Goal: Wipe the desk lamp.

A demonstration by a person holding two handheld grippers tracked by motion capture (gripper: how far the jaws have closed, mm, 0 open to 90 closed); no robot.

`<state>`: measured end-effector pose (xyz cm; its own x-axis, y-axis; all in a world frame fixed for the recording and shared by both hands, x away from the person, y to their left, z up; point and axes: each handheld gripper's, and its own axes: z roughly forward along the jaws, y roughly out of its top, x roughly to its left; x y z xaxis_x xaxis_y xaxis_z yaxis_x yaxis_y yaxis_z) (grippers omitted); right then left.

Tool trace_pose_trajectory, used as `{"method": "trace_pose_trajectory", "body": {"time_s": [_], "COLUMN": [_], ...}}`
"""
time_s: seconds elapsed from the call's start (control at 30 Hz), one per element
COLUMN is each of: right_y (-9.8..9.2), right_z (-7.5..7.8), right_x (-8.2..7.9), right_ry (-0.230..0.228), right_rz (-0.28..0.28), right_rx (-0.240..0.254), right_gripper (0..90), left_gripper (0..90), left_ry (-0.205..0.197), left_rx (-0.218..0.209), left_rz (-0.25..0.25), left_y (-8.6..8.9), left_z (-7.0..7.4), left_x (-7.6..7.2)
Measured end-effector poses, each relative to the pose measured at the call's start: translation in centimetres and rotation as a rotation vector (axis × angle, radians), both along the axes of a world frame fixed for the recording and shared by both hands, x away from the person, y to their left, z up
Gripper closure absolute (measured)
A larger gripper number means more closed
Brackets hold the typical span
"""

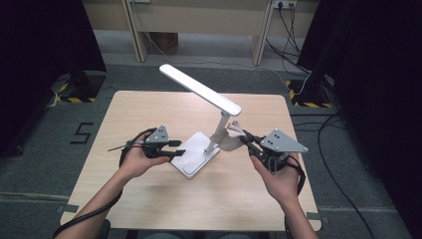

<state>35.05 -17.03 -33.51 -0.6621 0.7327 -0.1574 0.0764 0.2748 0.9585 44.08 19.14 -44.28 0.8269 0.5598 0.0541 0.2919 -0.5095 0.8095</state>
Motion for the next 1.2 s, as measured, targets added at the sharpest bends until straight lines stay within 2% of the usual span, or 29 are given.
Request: {"method": "trace_pose_trajectory", "body": {"time_s": [0.1, 0.13, 0.17, 0.23, 0.43, 0.6, 0.67, 0.97, 1.2], "right_y": [-0.2, -0.1, 0.0, 0.1, 0.3, 0.7, 1.0, 1.8, 2.1], "right_z": [0.7, 1.0, 1.1, 1.5, 1.6, 1.7, 1.7, 1.8, 1.6], "right_x": [0.2, 0.2, 0.3, 0.4, 0.5, 0.5, 0.7, 1.7, 1.8], "right_ry": [-0.027, -0.031, -0.034, -0.051, -0.056, -0.057, -0.057, -0.054, -0.042], "right_rz": [-0.017, -0.021, -0.024, -0.031, -0.042, -0.047, -0.041, -0.06, -0.064], "right_rx": [0.015, 0.019, 0.025, 0.013, 0.019, 0.017, 0.014, -0.013, -0.016], "right_gripper": [85.2, 85.2, 85.2, 85.1, 85.0, 84.9, 84.9, 84.8, 84.7], "left_gripper": [68.3, 68.6, 68.5, 68.4, 66.6, 66.7, 66.7, 67.6, 70.1], "left_ry": [0.024, 0.03, 0.044, 0.053, 0.093, 0.105, 0.118, 0.117, 0.116], "left_rx": [0.048, 0.053, 0.04, 0.034, 0.04, 0.035, 0.019, 0.014, 0.003], "left_rz": [0.088, 0.098, 0.107, 0.109, 0.121, 0.126, 0.127, 0.123, 0.113], "left_y": [0.5, 0.5, 0.4, 0.1, -0.6, -0.5, -0.4, -0.4, -0.4], "left_z": [-1.9, -2.2, -2.8, -3.4, -4.7, -5.4, -5.7, -5.9, -6.0], "left_x": [1.5, 1.8, 2.1, 2.6, 3.6, 3.9, 3.9, 3.8, 3.6]}}
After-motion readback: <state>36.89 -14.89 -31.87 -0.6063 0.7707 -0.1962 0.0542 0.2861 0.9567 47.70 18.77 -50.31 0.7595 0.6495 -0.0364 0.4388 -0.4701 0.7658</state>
